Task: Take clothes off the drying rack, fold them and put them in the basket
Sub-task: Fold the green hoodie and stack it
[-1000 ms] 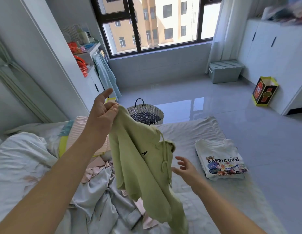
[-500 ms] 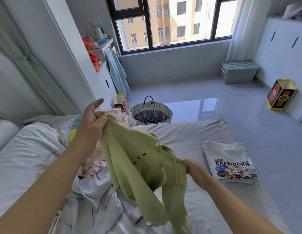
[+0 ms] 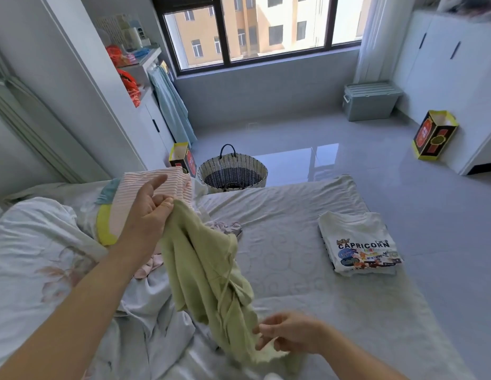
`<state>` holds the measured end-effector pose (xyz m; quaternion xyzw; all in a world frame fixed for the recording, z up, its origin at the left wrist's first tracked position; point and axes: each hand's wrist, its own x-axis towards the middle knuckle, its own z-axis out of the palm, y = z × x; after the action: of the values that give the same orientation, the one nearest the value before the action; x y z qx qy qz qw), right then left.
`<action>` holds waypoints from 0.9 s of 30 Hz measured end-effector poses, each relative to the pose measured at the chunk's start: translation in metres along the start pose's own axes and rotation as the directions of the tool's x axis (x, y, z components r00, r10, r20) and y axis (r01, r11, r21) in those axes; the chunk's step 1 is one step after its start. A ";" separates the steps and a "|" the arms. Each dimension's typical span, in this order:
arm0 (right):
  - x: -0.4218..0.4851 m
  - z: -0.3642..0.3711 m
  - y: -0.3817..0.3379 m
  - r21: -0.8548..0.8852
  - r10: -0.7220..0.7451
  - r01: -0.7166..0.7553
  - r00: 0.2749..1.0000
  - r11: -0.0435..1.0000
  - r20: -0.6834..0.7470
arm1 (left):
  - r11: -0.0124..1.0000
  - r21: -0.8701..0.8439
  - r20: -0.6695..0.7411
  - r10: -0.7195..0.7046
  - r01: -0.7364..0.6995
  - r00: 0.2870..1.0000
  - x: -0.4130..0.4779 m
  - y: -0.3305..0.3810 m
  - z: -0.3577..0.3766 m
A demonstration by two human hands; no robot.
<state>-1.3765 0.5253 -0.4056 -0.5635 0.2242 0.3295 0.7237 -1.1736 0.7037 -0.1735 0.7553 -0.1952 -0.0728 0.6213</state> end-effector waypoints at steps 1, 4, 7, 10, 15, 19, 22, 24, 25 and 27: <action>0.001 0.006 -0.002 -0.009 -0.016 0.016 0.999 1.000 -0.031 | 1.000 0.003 0.002 -0.008 0.008 1.000 0.000 0.000 -0.001; 0.007 0.021 -0.008 -0.063 -0.084 0.076 0.986 0.995 -0.147 | 1.000 0.008 -0.011 -0.009 0.009 1.000 0.001 0.000 -0.006; 0.018 0.026 -0.015 -0.122 -0.142 0.117 0.965 0.986 -0.223 | 1.000 -0.023 -0.015 0.006 -0.006 1.000 0.002 0.003 -0.009; 0.026 0.028 -0.022 -0.161 -0.209 0.167 0.931 0.973 -0.299 | 0.997 -0.071 0.008 0.026 -0.025 1.000 0.003 0.008 -0.011; 0.035 0.026 -0.039 -0.218 -0.261 0.194 0.901 0.957 -0.345 | 0.994 -0.100 0.036 0.052 -0.048 0.998 0.006 0.012 -0.013; 0.026 -0.012 -0.055 -0.258 -0.369 0.268 0.753 0.928 -0.546 | 0.996 0.059 -0.002 0.074 -0.074 0.997 0.008 0.002 -0.019; -0.007 -0.047 -0.077 -0.237 -0.397 0.319 0.740 0.918 -0.543 | 0.983 0.176 -0.010 0.058 -0.055 0.998 0.008 -0.013 -0.028; -0.030 -0.059 -0.094 -0.226 -0.413 0.346 0.779 0.911 -0.472 | 0.981 0.193 -0.038 0.033 -0.025 0.999 0.008 -0.025 -0.031; -0.040 -0.064 -0.100 -0.192 -0.412 0.365 0.792 0.911 -0.450 | 0.980 0.200 -0.056 0.013 -0.001 0.998 0.009 -0.032 -0.033; -0.053 -0.068 -0.112 -0.147 -0.429 0.409 0.777 0.900 -0.461 | 0.979 0.203 -0.078 -0.015 0.031 0.997 0.010 -0.041 -0.033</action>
<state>-1.3274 0.4310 -0.3122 -0.6769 0.2599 0.0137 0.6885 -1.1444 0.7362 -0.2044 0.8196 -0.1690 -0.0306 0.5466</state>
